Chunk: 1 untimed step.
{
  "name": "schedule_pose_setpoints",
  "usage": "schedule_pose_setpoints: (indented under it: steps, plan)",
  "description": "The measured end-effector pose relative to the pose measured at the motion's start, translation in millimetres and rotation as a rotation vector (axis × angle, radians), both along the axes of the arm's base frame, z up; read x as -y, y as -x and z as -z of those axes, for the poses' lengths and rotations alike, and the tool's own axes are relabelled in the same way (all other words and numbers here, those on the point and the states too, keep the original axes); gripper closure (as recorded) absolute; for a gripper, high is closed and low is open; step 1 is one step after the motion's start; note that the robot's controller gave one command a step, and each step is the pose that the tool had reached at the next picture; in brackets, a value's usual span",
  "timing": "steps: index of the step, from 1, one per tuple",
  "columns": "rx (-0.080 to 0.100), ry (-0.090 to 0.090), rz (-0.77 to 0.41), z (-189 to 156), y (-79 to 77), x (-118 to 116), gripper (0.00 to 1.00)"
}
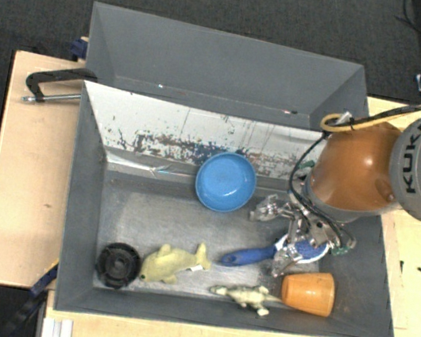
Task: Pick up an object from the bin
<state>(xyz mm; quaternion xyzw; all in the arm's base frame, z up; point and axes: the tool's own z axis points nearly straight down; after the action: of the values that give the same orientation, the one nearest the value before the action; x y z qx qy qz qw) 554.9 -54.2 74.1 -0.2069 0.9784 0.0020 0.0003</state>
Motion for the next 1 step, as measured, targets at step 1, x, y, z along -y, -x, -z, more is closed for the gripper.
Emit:
schedule_pose_setpoints:
  steps: [1]
  plan:
    - [0.005, 0.002, 0.003, -3.4, -1.3, 2.4, 1.00]
